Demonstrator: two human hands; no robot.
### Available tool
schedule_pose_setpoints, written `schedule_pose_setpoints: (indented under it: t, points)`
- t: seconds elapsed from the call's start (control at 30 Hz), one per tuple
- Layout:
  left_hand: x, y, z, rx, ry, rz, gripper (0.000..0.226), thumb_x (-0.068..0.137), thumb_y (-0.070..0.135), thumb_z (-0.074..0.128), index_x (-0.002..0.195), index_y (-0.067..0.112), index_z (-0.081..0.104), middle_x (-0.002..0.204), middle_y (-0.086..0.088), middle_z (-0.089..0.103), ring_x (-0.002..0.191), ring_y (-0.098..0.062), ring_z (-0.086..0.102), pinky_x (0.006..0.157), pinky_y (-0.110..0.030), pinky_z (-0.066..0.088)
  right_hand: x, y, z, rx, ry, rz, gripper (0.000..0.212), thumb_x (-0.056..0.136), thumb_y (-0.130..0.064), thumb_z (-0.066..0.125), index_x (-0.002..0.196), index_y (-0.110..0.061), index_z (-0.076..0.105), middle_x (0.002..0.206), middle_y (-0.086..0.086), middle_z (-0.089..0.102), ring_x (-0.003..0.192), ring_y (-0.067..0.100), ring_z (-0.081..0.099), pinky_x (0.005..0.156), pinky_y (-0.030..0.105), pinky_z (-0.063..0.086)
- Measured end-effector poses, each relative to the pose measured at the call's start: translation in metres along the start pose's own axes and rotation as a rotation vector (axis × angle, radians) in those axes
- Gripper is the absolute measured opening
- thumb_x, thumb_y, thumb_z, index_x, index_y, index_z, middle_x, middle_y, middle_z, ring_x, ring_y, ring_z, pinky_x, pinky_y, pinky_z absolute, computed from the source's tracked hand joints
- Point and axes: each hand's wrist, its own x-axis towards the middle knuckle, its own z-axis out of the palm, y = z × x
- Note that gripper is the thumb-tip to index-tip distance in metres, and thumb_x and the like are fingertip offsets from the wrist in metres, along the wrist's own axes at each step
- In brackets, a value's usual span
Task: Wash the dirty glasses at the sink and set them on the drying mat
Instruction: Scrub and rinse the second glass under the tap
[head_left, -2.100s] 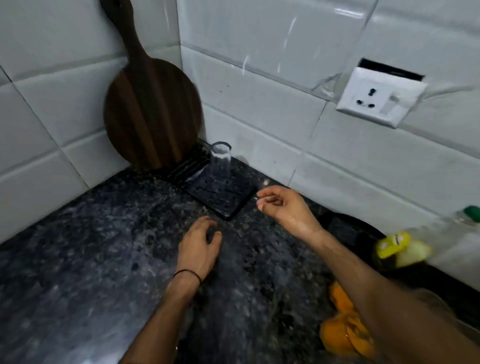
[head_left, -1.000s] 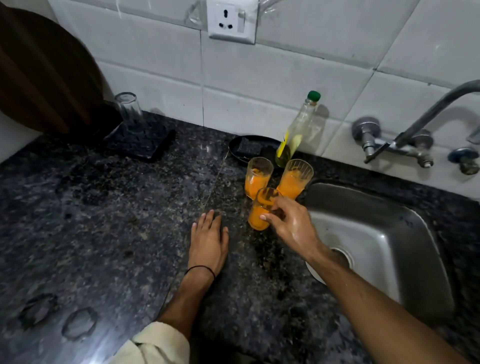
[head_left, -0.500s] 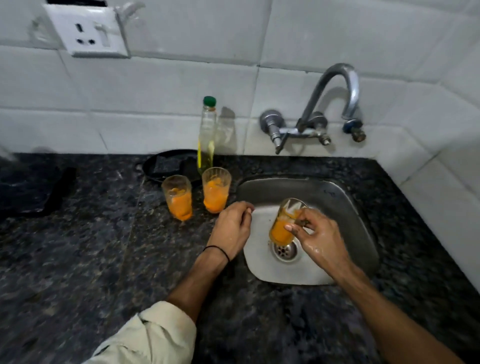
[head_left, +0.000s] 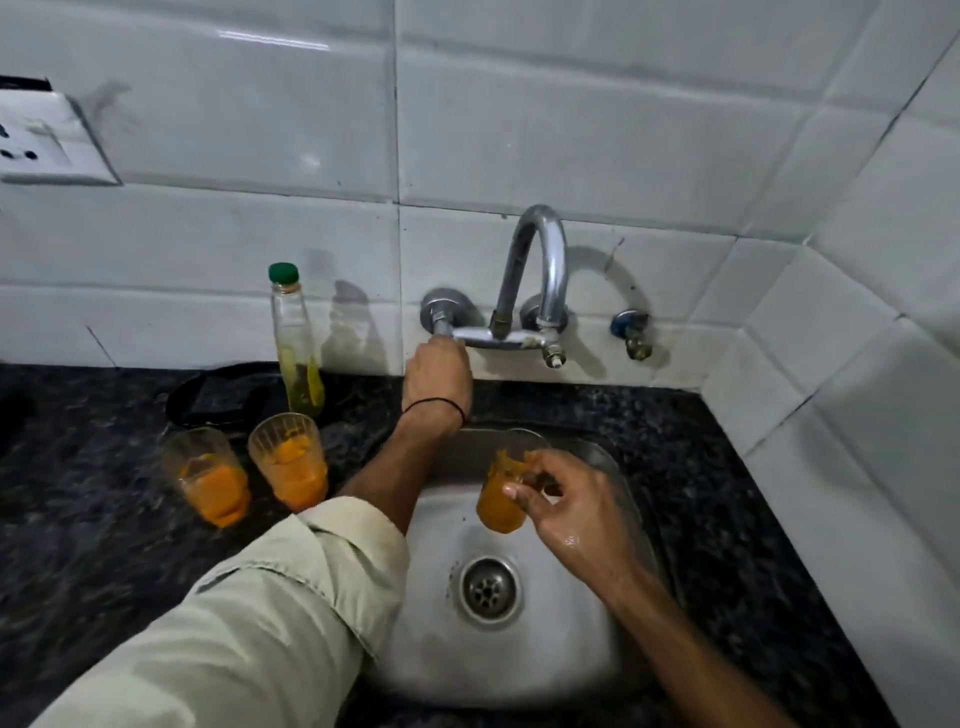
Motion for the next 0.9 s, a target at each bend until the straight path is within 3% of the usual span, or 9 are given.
schedule_pose_setpoints:
  t: [0.2, 0.3, 0.37, 0.5, 0.6, 0.67, 0.73, 0.8, 0.9]
  points:
    - [0.002, -0.016, 0.003, -0.283, 0.082, -0.127, 0.046, 0.103, 0.035, 0.039, 0.088, -0.001, 0.063, 0.090, -0.023, 0.067, 0.078, -0.036, 0.059, 0.064, -0.039, 0.040, 0.020, 0.029, 0.006, 0.138, -0.106, -0.036, 0.034, 0.076, -0.056, 0.068, 0.078, -0.024, 0.057, 0.081, -0.011, 0.063, 0.078, 0.010, 0.061, 0.070, 0.044, 0.054]
    - [-0.007, -0.024, 0.006, -0.605, 0.014, -0.200, 0.048, 0.095, 0.049, 0.051, 0.073, 0.009, 0.064, 0.077, -0.014, 0.068, 0.075, -0.031, 0.066, 0.072, -0.041, 0.052, 0.028, 0.034, 0.007, 0.175, -0.160, -0.062, 0.040, 0.074, -0.062, 0.065, 0.079, -0.023, 0.059, 0.082, -0.009, 0.064, 0.079, 0.013, 0.061, 0.070, 0.043, 0.054]
    - [-0.030, -0.028, 0.008, -0.862, -0.136, -0.263, 0.048, 0.086, 0.065, 0.057, 0.080, 0.017, 0.062, 0.086, -0.006, 0.067, 0.083, -0.021, 0.065, 0.078, -0.038, 0.052, 0.034, 0.034, 0.004, 0.193, -0.206, -0.066, 0.037, 0.075, -0.056, 0.070, 0.082, -0.021, 0.062, 0.081, -0.006, 0.066, 0.077, 0.016, 0.062, 0.071, 0.042, 0.054]
    - [-0.098, -0.046, 0.028, -1.030, -0.637, -0.142, 0.061, 0.076, 0.073, 0.056, 0.116, 0.028, 0.065, 0.118, -0.001, 0.070, 0.107, -0.018, 0.068, 0.090, -0.038, 0.055, 0.047, 0.039, -0.008, 0.378, -0.355, -0.068, 0.019, 0.080, -0.034, 0.080, 0.082, -0.021, 0.066, 0.084, 0.004, 0.070, 0.081, 0.021, 0.065, 0.077, 0.042, 0.055]
    - [-0.126, -0.050, 0.038, -1.069, -0.818, -0.088, 0.064, 0.070, 0.047, 0.081, 0.123, 0.016, 0.063, 0.118, -0.008, 0.070, 0.104, -0.027, 0.069, 0.085, -0.037, 0.055, 0.051, 0.045, -0.012, 0.566, -0.511, -0.118, 0.027, 0.084, -0.035, 0.074, 0.095, -0.011, 0.066, 0.100, 0.012, 0.068, 0.095, 0.032, 0.065, 0.086, 0.048, 0.056]
    - [-0.134, -0.041, 0.045, -1.088, -0.704, -0.130, 0.049, 0.068, 0.027, 0.085, 0.110, 0.013, 0.066, 0.098, -0.002, 0.073, 0.089, -0.021, 0.068, 0.077, -0.031, 0.054, 0.045, 0.042, -0.009, 0.557, -0.530, -0.110, 0.024, 0.091, -0.034, 0.068, 0.100, -0.012, 0.063, 0.117, 0.004, 0.057, 0.110, 0.025, 0.058, 0.094, 0.037, 0.054]
    - [-0.140, -0.029, 0.054, -1.055, -0.468, -0.165, 0.047, 0.067, 0.021, 0.086, 0.109, 0.019, 0.065, 0.094, 0.002, 0.073, 0.088, -0.016, 0.068, 0.075, -0.029, 0.056, 0.036, 0.036, -0.003, 0.289, -0.317, -0.193, 0.020, 0.095, -0.042, 0.060, 0.092, -0.023, 0.055, 0.120, -0.004, 0.044, 0.115, 0.015, 0.042, 0.094, 0.021, 0.040]
    - [-0.147, -0.019, 0.067, -0.894, -0.210, -0.161, 0.051, 0.063, 0.037, 0.083, 0.109, 0.027, 0.063, 0.098, 0.004, 0.072, 0.090, -0.011, 0.068, 0.075, -0.026, 0.057, 0.027, 0.025, 0.005, 0.022, -0.053, -0.319, 0.026, 0.097, -0.050, 0.051, 0.083, -0.028, 0.048, 0.103, -0.006, 0.044, 0.099, 0.010, 0.038, 0.089, 0.024, 0.032]
    - [-0.157, -0.009, 0.082, -0.624, -0.008, -0.159, 0.045, 0.066, 0.053, 0.066, 0.105, 0.033, 0.056, 0.096, 0.007, 0.068, 0.086, -0.008, 0.065, 0.071, -0.027, 0.055, 0.025, 0.009, 0.012, -0.037, -0.037, -0.170, 0.033, 0.100, -0.048, 0.047, 0.073, -0.028, 0.046, 0.074, -0.009, 0.050, 0.073, 0.008, 0.048, 0.084, 0.029, 0.039]
